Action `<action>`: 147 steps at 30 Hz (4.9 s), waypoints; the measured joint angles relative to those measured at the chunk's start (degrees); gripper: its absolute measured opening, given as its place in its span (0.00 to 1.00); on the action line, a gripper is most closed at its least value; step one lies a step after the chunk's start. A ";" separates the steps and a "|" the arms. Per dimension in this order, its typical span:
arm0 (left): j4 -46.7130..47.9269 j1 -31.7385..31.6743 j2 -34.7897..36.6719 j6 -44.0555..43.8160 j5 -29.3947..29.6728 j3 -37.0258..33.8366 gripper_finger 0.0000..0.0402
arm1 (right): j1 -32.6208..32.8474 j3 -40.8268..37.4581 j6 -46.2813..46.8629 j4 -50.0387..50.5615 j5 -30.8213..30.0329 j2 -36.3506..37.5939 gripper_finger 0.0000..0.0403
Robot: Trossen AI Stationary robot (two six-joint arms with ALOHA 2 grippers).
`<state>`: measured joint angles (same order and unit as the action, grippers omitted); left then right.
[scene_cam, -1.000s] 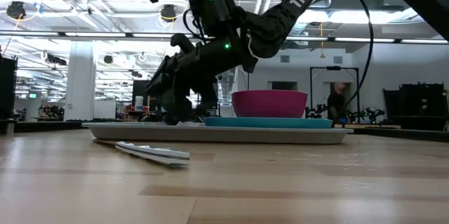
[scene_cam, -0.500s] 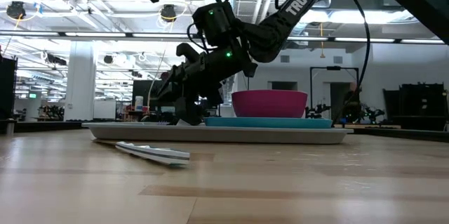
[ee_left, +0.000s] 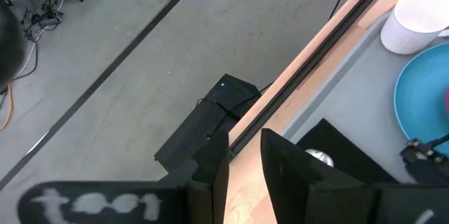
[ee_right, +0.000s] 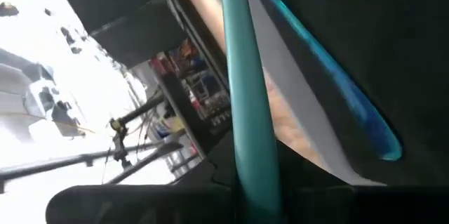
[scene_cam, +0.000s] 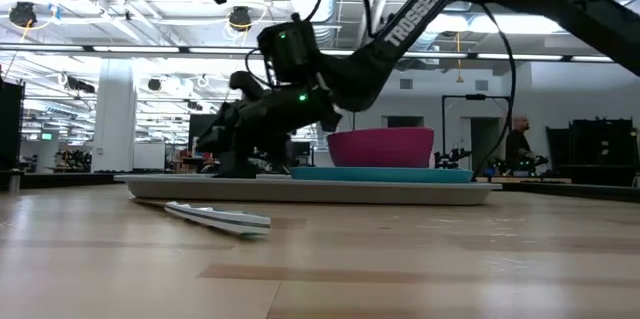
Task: Set up tray
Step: Put the blue spoon to the right of the blue fork on the black napkin on the gray serving tray, then put the blue knife to the right of the blue spoon on the black napkin on the gray serving tray
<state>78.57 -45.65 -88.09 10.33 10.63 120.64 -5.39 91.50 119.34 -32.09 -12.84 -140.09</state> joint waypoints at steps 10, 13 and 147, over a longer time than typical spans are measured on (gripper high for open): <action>0.03 0.00 0.00 0.00 0.09 0.00 0.18 | 0.48 5.16 -4.00 2.74 -0.91 -2.61 0.07; 0.04 0.02 0.00 0.00 0.08 0.00 0.18 | 0.93 5.18 -3.22 2.95 -2.95 -2.61 0.08; -6.27 61.10 39.39 -36.98 -3.72 -62.79 0.18 | 25.25 16.41 -64.82 76.17 10.38 11.21 0.61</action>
<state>72.31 15.45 -48.71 -26.65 6.91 57.84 19.86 107.92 54.52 44.09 -2.46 -128.88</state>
